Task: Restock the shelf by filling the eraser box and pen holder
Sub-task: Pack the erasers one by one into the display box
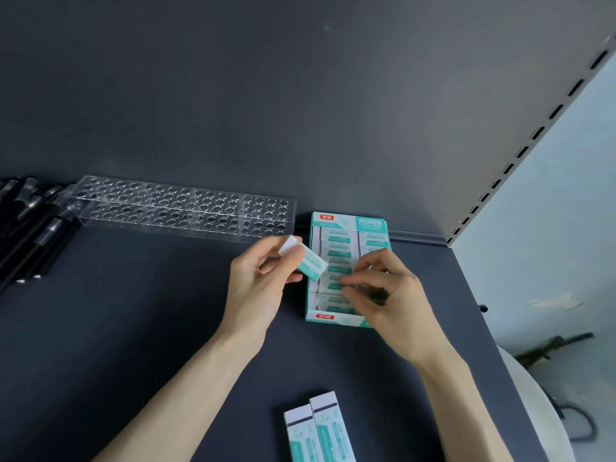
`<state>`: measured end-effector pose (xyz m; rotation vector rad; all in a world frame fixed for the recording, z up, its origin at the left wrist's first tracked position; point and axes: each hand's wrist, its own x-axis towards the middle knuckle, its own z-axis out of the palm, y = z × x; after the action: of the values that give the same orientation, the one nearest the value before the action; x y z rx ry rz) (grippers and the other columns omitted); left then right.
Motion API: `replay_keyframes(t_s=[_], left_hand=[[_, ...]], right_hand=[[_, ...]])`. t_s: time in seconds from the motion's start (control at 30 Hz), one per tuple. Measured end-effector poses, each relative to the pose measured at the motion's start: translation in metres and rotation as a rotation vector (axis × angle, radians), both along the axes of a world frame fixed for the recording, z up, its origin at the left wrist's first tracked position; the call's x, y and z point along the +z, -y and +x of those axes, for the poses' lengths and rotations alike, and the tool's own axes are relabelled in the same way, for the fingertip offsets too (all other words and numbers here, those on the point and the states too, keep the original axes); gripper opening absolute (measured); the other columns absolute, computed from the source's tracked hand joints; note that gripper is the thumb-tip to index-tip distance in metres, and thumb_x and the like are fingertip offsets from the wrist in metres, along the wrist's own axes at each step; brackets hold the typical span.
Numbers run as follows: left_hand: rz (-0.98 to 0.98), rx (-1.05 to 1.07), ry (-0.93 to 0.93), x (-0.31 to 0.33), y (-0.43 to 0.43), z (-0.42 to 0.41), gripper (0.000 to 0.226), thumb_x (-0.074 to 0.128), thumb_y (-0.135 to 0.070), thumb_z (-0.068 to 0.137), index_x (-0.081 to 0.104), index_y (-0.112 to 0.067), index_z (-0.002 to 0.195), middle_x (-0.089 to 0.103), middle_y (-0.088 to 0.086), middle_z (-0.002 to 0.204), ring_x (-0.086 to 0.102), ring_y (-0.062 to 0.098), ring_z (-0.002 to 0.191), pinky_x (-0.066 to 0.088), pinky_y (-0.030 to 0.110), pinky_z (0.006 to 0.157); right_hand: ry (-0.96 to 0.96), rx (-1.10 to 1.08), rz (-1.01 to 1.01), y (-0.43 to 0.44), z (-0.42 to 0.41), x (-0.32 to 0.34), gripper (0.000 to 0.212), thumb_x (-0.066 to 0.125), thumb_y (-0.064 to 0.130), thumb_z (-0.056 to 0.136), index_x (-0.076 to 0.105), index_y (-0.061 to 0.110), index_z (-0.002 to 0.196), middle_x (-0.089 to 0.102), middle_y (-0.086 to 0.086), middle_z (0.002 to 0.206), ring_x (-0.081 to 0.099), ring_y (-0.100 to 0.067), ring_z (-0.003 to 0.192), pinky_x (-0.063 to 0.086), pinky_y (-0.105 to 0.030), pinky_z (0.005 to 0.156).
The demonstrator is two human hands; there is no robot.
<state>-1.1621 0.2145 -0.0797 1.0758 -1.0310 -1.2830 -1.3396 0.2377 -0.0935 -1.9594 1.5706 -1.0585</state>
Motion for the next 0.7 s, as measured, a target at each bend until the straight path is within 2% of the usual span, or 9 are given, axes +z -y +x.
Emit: replay_keyframes(t_s=[0.1, 0.2, 0.27, 0.33, 0.37, 0.5, 0.6, 0.63, 0.7], left_hand=[[-0.007, -0.029, -0.036, 0.001, -0.002, 0.000, 0.010, 0.065, -0.005, 0.086, 0.067, -0.006, 0.095, 0.070, -0.001, 0.082, 0.067, 0.012, 0.080, 0.055, 0.025, 0.068], [-0.039, -0.091, -0.004, 0.003, -0.006, 0.000, 0.010, 0.067, -0.007, 0.083, 0.067, -0.009, 0.093, 0.071, 0.002, 0.084, 0.066, 0.013, 0.074, 0.050, 0.021, 0.060], [-0.067, -0.123, 0.011, 0.004, -0.009, -0.002, 0.011, 0.069, -0.007, 0.081, 0.068, -0.010, 0.092, 0.071, -0.001, 0.079, 0.062, 0.008, 0.065, 0.044, 0.016, 0.055], [-0.086, -0.137, 0.007, 0.005, -0.011, -0.004, 0.012, 0.071, -0.005, 0.079, 0.068, -0.008, 0.090, 0.070, -0.002, 0.076, 0.060, 0.004, 0.061, 0.042, 0.012, 0.053], [-0.094, -0.140, 0.021, 0.004, -0.012, -0.005, 0.012, 0.071, -0.006, 0.079, 0.067, -0.007, 0.090, 0.071, -0.001, 0.076, 0.060, 0.003, 0.060, 0.042, 0.011, 0.053], [-0.102, -0.141, 0.080, 0.001, -0.014, -0.008, 0.017, 0.073, -0.012, 0.078, 0.065, -0.004, 0.091, 0.074, 0.003, 0.082, 0.067, 0.008, 0.069, 0.049, 0.016, 0.061], [-0.181, -0.102, 0.304, -0.007, -0.015, -0.008, 0.018, 0.072, -0.026, 0.078, 0.067, -0.016, 0.093, 0.071, -0.007, 0.087, 0.062, 0.013, 0.077, 0.046, 0.016, 0.067], [-0.207, -0.077, 0.428, -0.011, -0.015, -0.007, 0.022, 0.073, -0.031, 0.077, 0.066, -0.022, 0.096, 0.068, -0.011, 0.093, 0.057, 0.009, 0.081, 0.042, 0.012, 0.069], [-0.219, -0.087, 0.601, -0.014, -0.017, -0.003, 0.042, 0.076, -0.038, 0.073, 0.057, -0.033, 0.110, 0.054, -0.019, 0.112, 0.049, -0.001, 0.101, 0.035, 0.006, 0.082]], right_hand=[[0.052, -0.014, -0.016, -0.002, 0.001, 0.003, 0.016, 0.071, 0.016, 0.079, 0.074, 0.017, 0.095, 0.051, 0.012, 0.100, 0.056, -0.011, 0.087, 0.052, -0.022, 0.067], [0.233, -0.060, 0.020, -0.007, 0.003, 0.012, 0.022, 0.069, 0.029, 0.077, 0.070, 0.024, 0.097, 0.061, 0.016, 0.095, 0.055, -0.004, 0.080, 0.044, -0.012, 0.062], [0.387, -0.046, 0.117, -0.010, 0.006, 0.017, 0.026, 0.073, 0.034, 0.077, 0.068, 0.023, 0.100, 0.069, 0.012, 0.091, 0.061, -0.007, 0.076, 0.050, -0.021, 0.066], [0.518, 0.005, 0.169, -0.013, 0.008, 0.020, 0.030, 0.071, 0.028, 0.075, 0.065, 0.018, 0.103, 0.071, 0.004, 0.095, 0.068, -0.020, 0.083, 0.057, -0.038, 0.073], [0.554, 0.027, 0.160, -0.014, 0.008, 0.021, 0.030, 0.070, 0.023, 0.074, 0.064, 0.015, 0.102, 0.071, 0.001, 0.096, 0.068, -0.025, 0.082, 0.058, -0.042, 0.072], [0.527, 0.059, 0.111, -0.017, 0.005, 0.023, 0.028, 0.078, 0.003, 0.071, 0.064, 0.012, 0.094, 0.068, -0.004, 0.097, 0.063, -0.028, 0.075, 0.057, -0.039, 0.072], [0.478, 0.022, 0.060, -0.018, -0.003, 0.024, 0.027, 0.075, -0.003, 0.073, 0.069, 0.019, 0.088, 0.064, 0.007, 0.096, 0.063, -0.016, 0.073, 0.055, -0.027, 0.071], [0.446, -0.007, 0.037, -0.018, -0.009, 0.024, 0.028, 0.073, -0.003, 0.075, 0.069, 0.022, 0.088, 0.064, 0.010, 0.094, 0.063, -0.012, 0.072, 0.053, -0.022, 0.070], [0.376, -0.061, 0.011, -0.018, -0.022, 0.024, 0.029, 0.070, 0.000, 0.078, 0.068, 0.027, 0.089, 0.067, 0.009, 0.093, 0.066, -0.013, 0.075, 0.053, -0.022, 0.071]])
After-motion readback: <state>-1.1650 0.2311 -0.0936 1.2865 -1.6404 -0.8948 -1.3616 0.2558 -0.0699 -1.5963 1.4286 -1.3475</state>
